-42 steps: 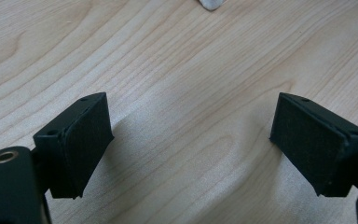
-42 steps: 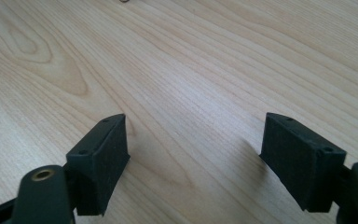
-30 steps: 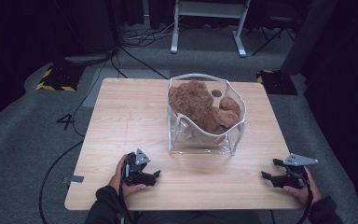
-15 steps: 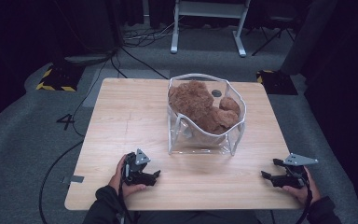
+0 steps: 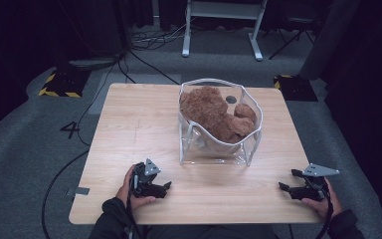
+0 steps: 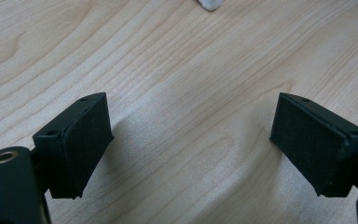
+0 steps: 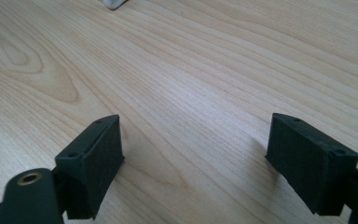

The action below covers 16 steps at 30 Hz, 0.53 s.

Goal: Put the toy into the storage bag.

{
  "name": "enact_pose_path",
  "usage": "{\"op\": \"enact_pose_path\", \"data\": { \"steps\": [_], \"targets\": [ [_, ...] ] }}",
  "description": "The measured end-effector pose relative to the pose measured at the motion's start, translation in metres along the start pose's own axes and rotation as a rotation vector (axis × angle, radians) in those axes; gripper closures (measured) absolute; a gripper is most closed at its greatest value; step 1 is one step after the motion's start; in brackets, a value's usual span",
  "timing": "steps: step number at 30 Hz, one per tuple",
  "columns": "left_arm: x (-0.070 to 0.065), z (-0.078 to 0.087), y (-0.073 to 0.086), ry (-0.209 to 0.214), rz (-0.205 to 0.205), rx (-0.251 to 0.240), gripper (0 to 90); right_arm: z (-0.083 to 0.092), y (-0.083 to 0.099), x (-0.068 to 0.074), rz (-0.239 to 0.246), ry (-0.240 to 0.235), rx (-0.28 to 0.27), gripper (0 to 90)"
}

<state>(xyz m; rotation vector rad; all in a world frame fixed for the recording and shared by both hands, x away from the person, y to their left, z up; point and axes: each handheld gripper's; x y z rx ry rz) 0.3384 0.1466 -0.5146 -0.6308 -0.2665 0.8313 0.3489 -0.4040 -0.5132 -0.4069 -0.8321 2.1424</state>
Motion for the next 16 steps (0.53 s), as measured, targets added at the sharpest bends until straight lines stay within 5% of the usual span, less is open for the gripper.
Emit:
{"op": "enact_pose_path", "data": {
  "steps": [16],
  "targets": [
    [0.0005,-0.0006,-0.0013,-0.007,0.0,0.002,12.3,0.0,0.0,0.0,0.0,0.0,0.0,17.9]
  ]
}}
Point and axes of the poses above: each handheld gripper's, and its own axes: z roughly backward along the jaws, y roughly out of its underside, x roughly to its left, and after that the axes turned 5 degrees about x, right-handed
